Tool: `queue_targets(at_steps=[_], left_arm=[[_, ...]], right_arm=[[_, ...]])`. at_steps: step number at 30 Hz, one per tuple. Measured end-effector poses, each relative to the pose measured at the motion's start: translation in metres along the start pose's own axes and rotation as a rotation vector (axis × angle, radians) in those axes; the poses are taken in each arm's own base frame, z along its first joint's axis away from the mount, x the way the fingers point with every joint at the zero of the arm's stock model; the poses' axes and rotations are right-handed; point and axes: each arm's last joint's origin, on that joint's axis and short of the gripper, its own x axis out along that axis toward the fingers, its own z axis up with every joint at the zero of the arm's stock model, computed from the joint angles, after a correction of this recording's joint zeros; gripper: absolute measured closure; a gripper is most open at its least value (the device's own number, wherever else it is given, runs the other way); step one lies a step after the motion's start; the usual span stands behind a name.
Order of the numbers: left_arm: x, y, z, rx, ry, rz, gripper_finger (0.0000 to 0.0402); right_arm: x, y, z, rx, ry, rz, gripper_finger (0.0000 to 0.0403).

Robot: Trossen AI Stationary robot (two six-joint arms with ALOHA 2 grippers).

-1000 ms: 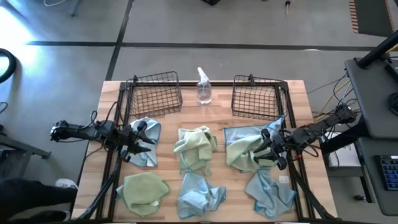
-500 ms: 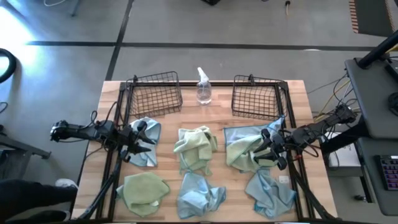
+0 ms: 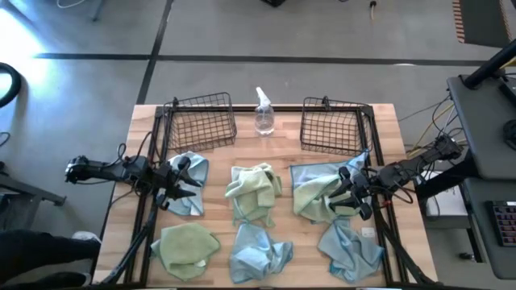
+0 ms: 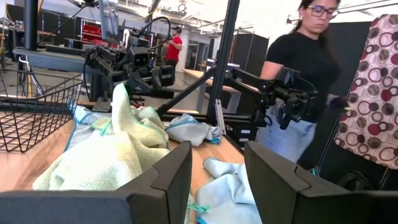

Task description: Sort microfiber towel by color & place in baskets

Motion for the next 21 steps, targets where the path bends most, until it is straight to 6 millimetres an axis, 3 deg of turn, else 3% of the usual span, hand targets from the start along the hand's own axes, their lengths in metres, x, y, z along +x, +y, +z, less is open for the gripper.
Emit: queue_targets(at_steps=[21], left_arm=[[0.0, 0.0, 0.0, 0.0, 0.0, 0.0, 0.0269]], right_arm=[[0.0, -0.0003, 0.0009, -0.06, -0.011, -0.016, 0.028]])
